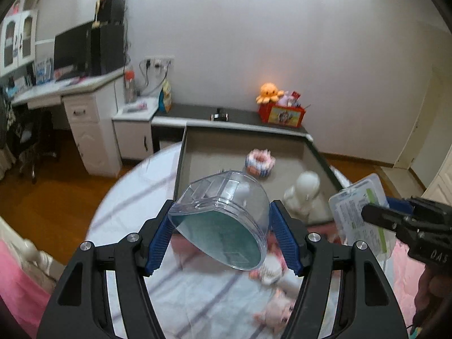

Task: Organize rigid objects
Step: 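Carry both held items over the box and open both tools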

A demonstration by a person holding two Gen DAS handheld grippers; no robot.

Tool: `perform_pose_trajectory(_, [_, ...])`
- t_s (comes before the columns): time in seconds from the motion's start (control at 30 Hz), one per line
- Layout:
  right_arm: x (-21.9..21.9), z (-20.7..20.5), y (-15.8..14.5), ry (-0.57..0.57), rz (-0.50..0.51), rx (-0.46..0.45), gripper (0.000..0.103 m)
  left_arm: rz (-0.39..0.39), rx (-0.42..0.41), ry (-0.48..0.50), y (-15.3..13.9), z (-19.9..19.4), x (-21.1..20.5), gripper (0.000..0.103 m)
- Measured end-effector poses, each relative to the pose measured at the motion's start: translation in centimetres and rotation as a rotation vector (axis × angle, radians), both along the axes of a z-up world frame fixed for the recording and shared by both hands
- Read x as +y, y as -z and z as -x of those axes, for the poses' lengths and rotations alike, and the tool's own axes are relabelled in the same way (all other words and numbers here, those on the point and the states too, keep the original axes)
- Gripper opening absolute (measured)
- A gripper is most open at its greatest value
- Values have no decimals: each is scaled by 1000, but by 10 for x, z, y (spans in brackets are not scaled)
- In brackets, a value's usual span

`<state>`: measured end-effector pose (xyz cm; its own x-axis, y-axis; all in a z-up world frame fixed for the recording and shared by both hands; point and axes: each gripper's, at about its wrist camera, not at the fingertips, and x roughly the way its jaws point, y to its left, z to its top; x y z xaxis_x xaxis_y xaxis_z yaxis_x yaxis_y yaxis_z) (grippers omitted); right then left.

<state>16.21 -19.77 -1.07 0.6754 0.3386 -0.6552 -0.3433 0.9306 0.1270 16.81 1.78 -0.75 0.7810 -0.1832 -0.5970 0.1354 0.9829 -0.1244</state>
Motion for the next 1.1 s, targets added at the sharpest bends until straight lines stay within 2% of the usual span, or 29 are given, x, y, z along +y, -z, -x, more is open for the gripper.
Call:
perform_pose_trajectory(0.17, [-8, -37, -32, 25, -9, -76, 35, -16, -46, 11, -24, -33, -6, 68])
perform_pose_trajectory(0.37, [-8, -89, -42, 56, -15, -78, 35, -34, -44, 17, -33, -88, -20, 68])
perform_pose_trajectory(0.53, [-12, -137, -15, 93, -18, 14, 35, -61, 6, 24, -20, -135, -39, 68])
perform_pose_trajectory(0.67, [-16, -164, 14, 121, -6, 90, 35, -86, 82, 31, 9, -166, -54, 68])
perform_pose_trajectory(0.83, [-18, -184, 39, 136, 16, 162, 35, -115, 179, 34, 39, -188, -62, 69])
perform_pose_trajectory(0.93, [-19, -189, 49, 144, 27, 187, 37, -128, 201, 33, 47, -193, -62, 72])
perform_pose_trajectory(0.97, [-19, -190, 51, 146, 28, 195, 39, -129, 202, 29, 49, -194, -62, 76])
perform_pose_trajectory(1.03, [-20, -190, 54, 154, 28, 200, 65, -132, 192, 15, 48, -193, -58, 91])
perform_pose_trajectory(1.07, [-21, -189, 54, 155, 19, 198, 71, -134, 185, 10, 48, -191, -57, 92])
perform_pose_trajectory(1.1, [-23, -189, 54, 157, 13, 198, 81, -135, 177, 5, 46, -189, -56, 96])
